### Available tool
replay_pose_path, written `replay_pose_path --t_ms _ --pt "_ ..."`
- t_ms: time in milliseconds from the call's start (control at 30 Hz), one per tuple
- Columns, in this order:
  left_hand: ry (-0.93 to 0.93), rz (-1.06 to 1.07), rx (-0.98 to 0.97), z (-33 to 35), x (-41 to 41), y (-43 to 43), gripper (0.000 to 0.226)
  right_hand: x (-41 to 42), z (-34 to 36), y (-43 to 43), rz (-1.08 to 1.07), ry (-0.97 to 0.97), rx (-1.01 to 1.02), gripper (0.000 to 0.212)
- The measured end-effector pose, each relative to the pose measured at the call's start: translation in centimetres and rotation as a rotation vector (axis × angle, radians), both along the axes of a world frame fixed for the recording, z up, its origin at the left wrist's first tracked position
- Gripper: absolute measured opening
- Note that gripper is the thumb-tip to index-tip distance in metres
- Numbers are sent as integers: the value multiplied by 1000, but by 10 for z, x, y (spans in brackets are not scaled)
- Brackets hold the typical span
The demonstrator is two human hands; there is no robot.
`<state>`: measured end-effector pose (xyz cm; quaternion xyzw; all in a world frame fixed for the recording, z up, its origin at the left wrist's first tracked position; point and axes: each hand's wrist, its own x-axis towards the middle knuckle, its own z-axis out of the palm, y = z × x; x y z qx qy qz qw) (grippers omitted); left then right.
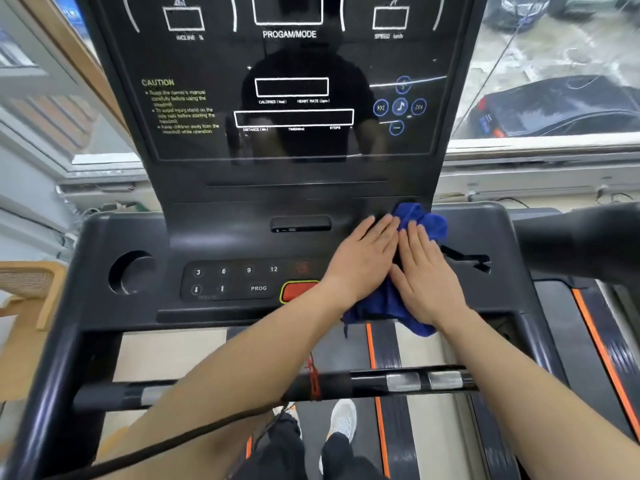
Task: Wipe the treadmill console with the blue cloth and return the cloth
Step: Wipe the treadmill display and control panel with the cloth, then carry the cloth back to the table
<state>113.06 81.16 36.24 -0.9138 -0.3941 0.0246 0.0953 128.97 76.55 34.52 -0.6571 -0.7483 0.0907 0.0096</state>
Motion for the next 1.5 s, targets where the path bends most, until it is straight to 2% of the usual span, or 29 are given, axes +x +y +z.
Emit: replay_pose_path --t_ms 100,267,433,567,700,867,1033,1167,1267,1367,1400,1500 --pt "55 -1 123 8 -38 28 57 -20 7 36 85 -27 37 80" --pt "22 107 207 -3 -140 29 53 -78 18 75 465 -151 116 75" --pt "-42 376 141 -10 -233 5 56 -167 32 111 793 -247 165 70" --pt "-96 585 71 -13 -279 -17 61 -248 27 116 887 -298 216 70" --pt "-77 557 43 -14 -272 -29 54 -258 17 90 820 -219 102 75" --pt "-148 379 54 -12 -208 -44 48 -176 18 50 721 -69 -93 72" --pt "-193 207 -3 -14 -100 -38 44 -56 14 10 448 -60 -106 75" --pt "-351 183 -187 1 -25 -62 31 -9 10 -37 191 12 -122 83" --pt "-544 207 -224 13 -11 -89 19 -9 12 -79 92 263 -129 67" --pt "-850 423 -456 27 -24 -117 17 -15 27 -107 -144 756 -246 24" --pt "-953 518 -547 33 -32 -126 21 -19 32 -114 -216 891 -266 23" --pt "-1166 660 -674 58 -57 -158 23 -33 39 -136 -320 1029 -203 12"
